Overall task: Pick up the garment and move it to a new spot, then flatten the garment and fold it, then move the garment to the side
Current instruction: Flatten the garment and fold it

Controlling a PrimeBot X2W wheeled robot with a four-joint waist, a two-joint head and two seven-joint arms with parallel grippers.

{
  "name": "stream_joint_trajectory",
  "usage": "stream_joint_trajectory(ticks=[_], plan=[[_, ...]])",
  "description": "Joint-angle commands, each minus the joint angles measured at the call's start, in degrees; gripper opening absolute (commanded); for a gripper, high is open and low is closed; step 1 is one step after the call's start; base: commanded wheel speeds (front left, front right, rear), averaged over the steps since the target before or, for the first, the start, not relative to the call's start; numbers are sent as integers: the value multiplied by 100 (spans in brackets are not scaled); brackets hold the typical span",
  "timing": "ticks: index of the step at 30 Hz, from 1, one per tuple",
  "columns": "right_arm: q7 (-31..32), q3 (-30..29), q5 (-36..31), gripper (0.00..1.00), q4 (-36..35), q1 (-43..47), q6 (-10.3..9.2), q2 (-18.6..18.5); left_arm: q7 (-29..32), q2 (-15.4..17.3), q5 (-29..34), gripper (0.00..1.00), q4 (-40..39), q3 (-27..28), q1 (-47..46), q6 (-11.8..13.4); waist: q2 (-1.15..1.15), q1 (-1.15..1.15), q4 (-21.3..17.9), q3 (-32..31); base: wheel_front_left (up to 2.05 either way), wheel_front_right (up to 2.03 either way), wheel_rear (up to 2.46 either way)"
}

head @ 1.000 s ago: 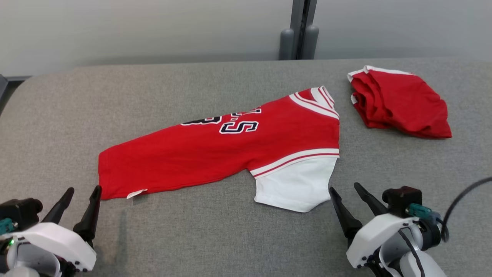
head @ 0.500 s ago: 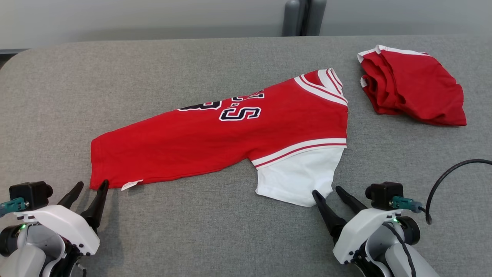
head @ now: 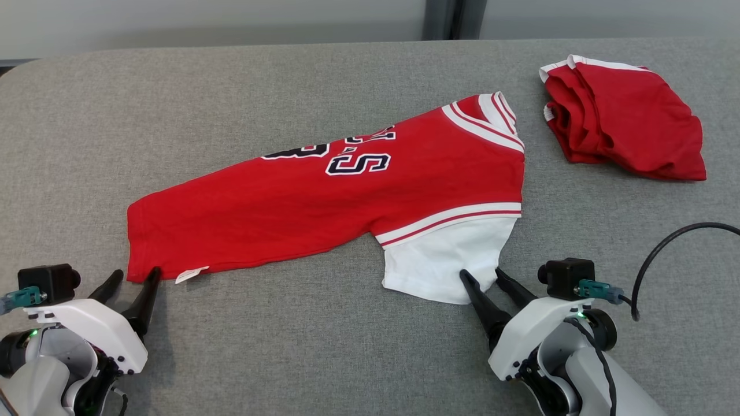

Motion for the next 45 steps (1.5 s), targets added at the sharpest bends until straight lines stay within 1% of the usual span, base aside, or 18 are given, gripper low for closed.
stream_joint_trajectory(ticks=[1, 2, 4, 5, 6, 7, 8, 15, 21, 25, 27, 28, 29, 30, 33, 35, 39, 45], plan=[[114, 146, 54, 53, 227, 146, 0, 47, -26, 5, -39, 100, 52, -22, -127, -22, 0, 0, -8, 4, 0, 0, 0], [100, 186, 78, 46, 243, 142, 1, 50, -17, 1, -64, 100, 102, -58, -140, -23, 0, 0, -16, 3, 0, 0, 0], [63, 247, 119, 40, 267, 121, 5, 53, 20, -7, -129, 98, 144, -166, -183, -27, 0, 0, -36, 2, 0, 0, 0], [51, 269, 130, 35, 277, 102, 6, 50, -8, -4, -161, 79, 134, -208, -203, -27, 0, 0, -43, -2, 0, 0, 0], [28, 302, 146, 22, 275, 90, 6, 49, -27, 7, -197, 45, 127, -241, -206, -24, 0, 0, -48, -7, 0, 0, 0], [-15, 334, 162, 8, 268, 79, 6, 49, -50, 22, -227, 24, 125, -278, -198, -24, 0, 0, -51, -16, 0, 0, 0], [-43, 354, 179, 0, 262, 65, 5, 43, -61, 38, -256, 0, 122, -321, -191, -24, 0, 0, -54, -27, 0, 0, 0], [-403, 502, 285, 0, 165, -7, 6, 25, -223, 125, -442, 0, 95, -521, -126, -26, 0, 0, -46, -236, 0, 0, 0], [-656, 394, 265, 0, 98, -18, 5, 1, -403, 199, -499, 0, 17, -563, -37, -26, 0, 0, -64, -496, 0, 0, 0], [-723, 248, 340, 0, -129, 117, 5, 5, -503, 285, -531, 0, -173, -533, 107, 3, 0, 0, -123, -758, 0, 0, 0], [-634, 131, 453, 0, -475, 264, 5, -77, -561, 373, -516, 0, -446, -507, 290, 142, 0, 0, -177, -979, 0, 0, 0], [-634, 131, 453, 0, -475, 264, 5, -77, -561, 373, -516, 0, -446, -507, 290, 142, 0, 0, -177, -979, 0, 0, 0], [-545, 55, 532, 0, -764, 443, 5, -169, -590, 410, -538, 0, -702, -479, 441, 258, 0, 0, -199, -1131, 0, 0, 0], [-545, 55, 532, 0, -764, 443, 5, -169, -590, 410, -538, 0, -702, -479, 441, 258, 0, 0, -199, -1131, 0, 0, 0], [-369, -82, 655, 0, -1281, 734, 6, -329, -556, 510, -635, 0, -1211, -392, 744, 454, 0, 0, -244, -1321, 0, 0, 0], [-238, -173, 638, 0, -1582, 929, 5, -470, -511, 613, -679, 0, -1603, -365, 986, 629, 0, 0, -277, -1421, 0, 0, 0], [26, -394, 614, 0, -2247, 1403, 5, -604, -374, 810, -786, 0, -2532, -332, 1554, 999, 0, 0, -288, -1541, 0, 0, 0], [298, -869, 441, 0, -3280, 2278, 6, -632, -27, 1265, -786, 0, -3891, -340, 2249, 1574, 0, 0, -221, -1576, 0, 0, 0]])
